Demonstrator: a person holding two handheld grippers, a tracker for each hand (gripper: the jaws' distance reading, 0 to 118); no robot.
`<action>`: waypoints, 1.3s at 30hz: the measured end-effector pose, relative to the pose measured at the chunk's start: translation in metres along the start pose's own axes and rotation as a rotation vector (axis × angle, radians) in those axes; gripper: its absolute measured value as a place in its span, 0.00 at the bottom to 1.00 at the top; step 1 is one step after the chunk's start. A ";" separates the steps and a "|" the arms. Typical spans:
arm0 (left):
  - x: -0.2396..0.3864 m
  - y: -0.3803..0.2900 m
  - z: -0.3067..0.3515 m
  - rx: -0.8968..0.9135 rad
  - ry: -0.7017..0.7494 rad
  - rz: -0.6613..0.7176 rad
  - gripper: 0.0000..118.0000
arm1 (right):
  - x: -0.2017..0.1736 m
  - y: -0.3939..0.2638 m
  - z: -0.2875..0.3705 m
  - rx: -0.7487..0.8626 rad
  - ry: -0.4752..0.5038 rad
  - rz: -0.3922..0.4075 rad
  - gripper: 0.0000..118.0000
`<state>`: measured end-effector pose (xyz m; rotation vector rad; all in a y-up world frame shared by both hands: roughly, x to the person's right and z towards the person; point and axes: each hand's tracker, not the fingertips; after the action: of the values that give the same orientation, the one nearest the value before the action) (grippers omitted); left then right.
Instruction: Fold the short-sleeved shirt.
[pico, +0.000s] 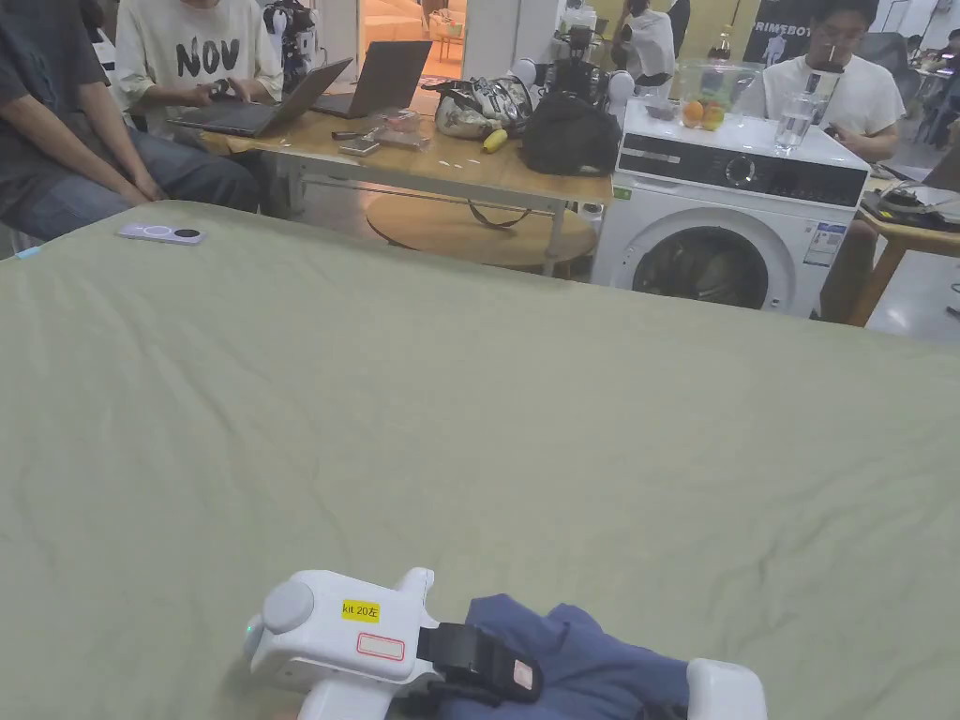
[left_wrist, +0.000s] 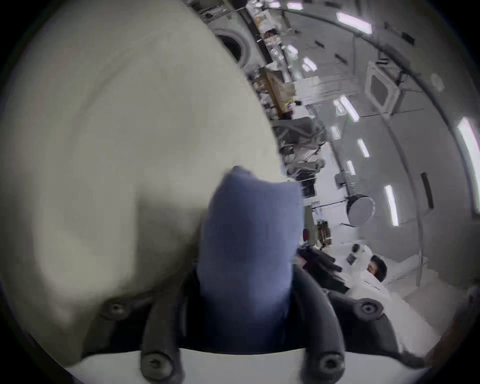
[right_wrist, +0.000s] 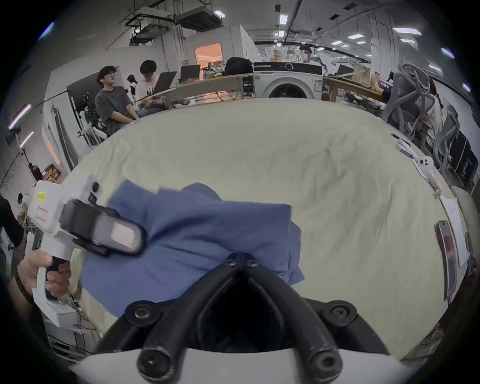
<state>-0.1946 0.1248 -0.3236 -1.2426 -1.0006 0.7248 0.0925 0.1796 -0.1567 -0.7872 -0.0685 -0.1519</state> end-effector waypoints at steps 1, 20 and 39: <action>-0.005 0.001 0.001 -0.025 0.003 0.056 0.23 | 0.000 0.000 0.001 0.011 0.028 -0.005 0.00; 0.044 0.006 0.062 0.040 0.036 -0.005 0.19 | -0.016 0.052 0.063 0.561 -0.075 0.098 0.00; 0.017 0.006 0.346 0.278 0.374 0.084 0.19 | -0.183 0.095 0.031 0.690 0.189 0.178 0.00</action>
<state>-0.5016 0.2864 -0.3185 -1.1268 -0.5242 0.6413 -0.0733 0.2877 -0.2227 -0.0860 0.1248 -0.0263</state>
